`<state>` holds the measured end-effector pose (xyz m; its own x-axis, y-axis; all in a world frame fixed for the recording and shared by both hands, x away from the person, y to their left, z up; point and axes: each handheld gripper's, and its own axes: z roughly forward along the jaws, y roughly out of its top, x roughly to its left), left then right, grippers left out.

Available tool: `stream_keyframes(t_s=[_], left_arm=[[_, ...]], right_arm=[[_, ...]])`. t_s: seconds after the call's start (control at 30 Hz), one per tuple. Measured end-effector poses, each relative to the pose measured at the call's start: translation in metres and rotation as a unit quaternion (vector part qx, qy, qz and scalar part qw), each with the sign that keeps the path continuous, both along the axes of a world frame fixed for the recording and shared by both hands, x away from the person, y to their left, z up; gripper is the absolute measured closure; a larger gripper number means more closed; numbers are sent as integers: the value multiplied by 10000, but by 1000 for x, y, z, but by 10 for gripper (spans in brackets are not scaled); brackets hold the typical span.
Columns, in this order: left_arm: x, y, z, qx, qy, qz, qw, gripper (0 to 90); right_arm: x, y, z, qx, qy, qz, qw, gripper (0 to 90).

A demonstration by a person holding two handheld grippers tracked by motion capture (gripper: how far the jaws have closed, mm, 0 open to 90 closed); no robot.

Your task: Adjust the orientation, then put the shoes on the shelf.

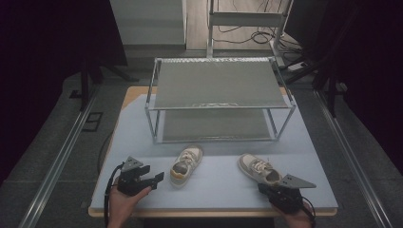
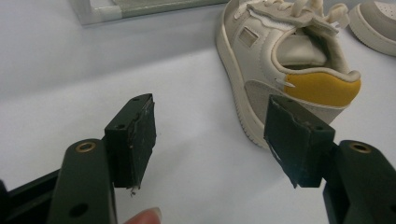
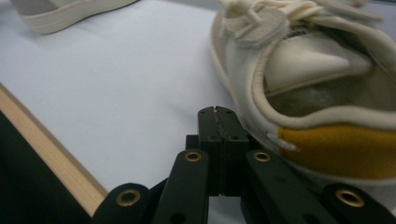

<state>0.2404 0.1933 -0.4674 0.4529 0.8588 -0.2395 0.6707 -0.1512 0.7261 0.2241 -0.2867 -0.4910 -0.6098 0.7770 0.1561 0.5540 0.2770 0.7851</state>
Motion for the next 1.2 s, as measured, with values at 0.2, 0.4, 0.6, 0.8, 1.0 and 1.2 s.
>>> stream_keyframes(t_s=[0.2,0.4,0.6,0.8,1.0,1.2], left_arm=[[-1,-1,2,-7,-24,-6,10000,341],[-4,2,8,-53,-103,26,9999,337],[-10,0,20,-122,-248,21,9996,314],[-15,-8,33,-76,-306,-86,9995,279],[-13,-20,35,-21,-225,-148,9996,234],[-8,-32,36,83,-97,-320,9994,195]], right_arm=[[-1,-1,3,70,-34,57,10000,876],[-7,8,16,182,-314,295,9989,769],[-10,13,34,160,-700,330,9969,518],[-4,4,54,77,-878,125,9960,397],[11,-8,56,21,-716,-134,9973,299],[24,-13,46,-77,-426,-221,9988,250]])
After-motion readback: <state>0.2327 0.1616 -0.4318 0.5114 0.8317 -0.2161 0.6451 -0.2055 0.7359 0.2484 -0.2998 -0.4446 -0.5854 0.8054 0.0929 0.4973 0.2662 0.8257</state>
